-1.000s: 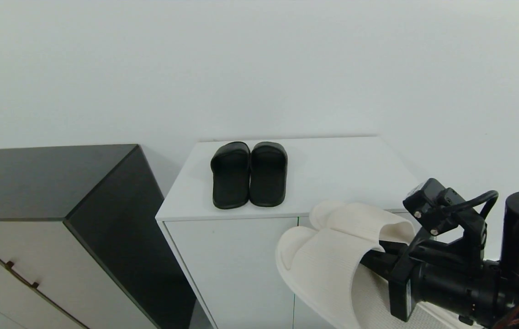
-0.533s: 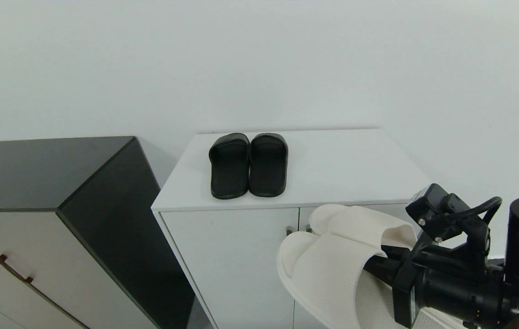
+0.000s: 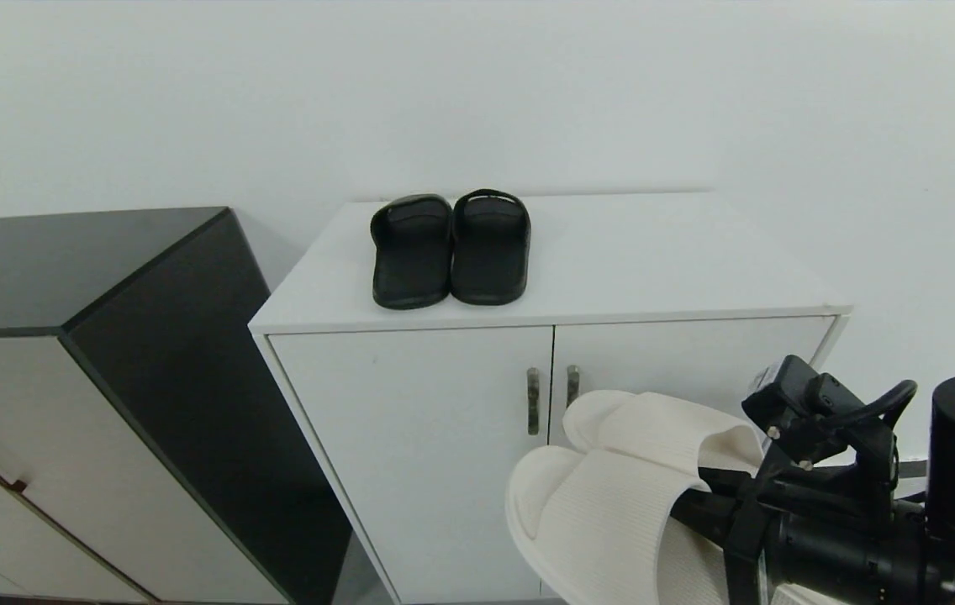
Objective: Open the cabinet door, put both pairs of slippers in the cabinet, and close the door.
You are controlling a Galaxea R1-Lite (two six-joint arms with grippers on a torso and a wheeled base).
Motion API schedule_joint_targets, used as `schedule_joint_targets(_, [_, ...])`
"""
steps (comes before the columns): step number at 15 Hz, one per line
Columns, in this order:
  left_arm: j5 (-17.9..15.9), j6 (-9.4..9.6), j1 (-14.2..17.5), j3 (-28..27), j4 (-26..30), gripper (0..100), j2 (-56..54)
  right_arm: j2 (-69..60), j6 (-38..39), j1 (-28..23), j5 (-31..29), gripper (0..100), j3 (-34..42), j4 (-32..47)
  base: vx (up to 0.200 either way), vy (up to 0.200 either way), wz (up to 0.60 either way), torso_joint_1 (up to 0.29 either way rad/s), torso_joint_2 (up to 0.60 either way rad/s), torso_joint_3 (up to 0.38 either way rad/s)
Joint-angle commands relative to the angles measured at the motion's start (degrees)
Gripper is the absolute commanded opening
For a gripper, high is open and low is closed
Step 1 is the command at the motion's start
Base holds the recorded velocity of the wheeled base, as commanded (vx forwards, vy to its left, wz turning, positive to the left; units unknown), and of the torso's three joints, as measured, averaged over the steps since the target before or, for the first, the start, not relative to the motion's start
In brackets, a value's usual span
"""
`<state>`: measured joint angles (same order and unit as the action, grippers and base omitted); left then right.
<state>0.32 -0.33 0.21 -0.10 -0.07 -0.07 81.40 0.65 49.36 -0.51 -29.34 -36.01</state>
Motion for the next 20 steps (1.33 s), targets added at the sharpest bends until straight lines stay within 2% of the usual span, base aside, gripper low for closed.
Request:
schedule_joint_targets(1, [0.0,-0.02,0.0,0.0,0.0,0,0.1,0.2,0.0,-0.1,0.1,0,0.2,0.0,0.0,0.0,0.0,-0.193,0.52,0.325])
schedule_joint_targets(3, [-0.1,0.07,0.0,0.0,0.1,0,0.1,-0.4,0.0,-0.1,0.0,0,1.0,0.0,0.0,0.0,0.0,-0.183,0.51,0.32])
schedule_joint_targets(4, [-0.1,-0.2,0.0,0.0,0.1,100,0.1,-0.4,-0.1,-0.1,0.0,0,1.2,0.0,0.0,0.0,0.0,-0.159,0.49,0.32])
schedule_joint_targets(11, [0.0,-0.02,0.0,0.0,0.1,100,0.1,-0.4,-1.6,0.0,0.2,0,2.4,0.0,0.0,0.0,0.0,-0.136,0.47,0.327])
schedule_joint_targets(13, [-0.1,0.68,0.0,0.0,0.2,100,0.1,-0.4,-1.5,-0.1,0.1,0,2.8,0.0,0.0,0.0,0.0,-0.095,0.45,0.354])
schedule_joint_targets(18, [-0.1,0.5,0.0,-0.1,0.2,100,2.9,-0.2,-1.5,-0.3,0.2,0,3.3,0.0,0.0,0.0,0.0,-0.046,0.44,0.388])
schedule_joint_targets(19, [-0.9,-0.02,-0.3,-3.0,-0.4,100,4.8,-0.3,-1.6,-0.3,0.2,0,3.5,0.1,0.0,0.0,0.0,-0.017,0.27,0.256])
schedule_joint_targets(20, [-3.4,-2.31,-1.2,-9.7,-0.5,100,11.3,-0.2,-1.6,-0.3,0.2,0,3.4,0.0,0.0,0.0,0.0,-0.002,0.15,0.144])
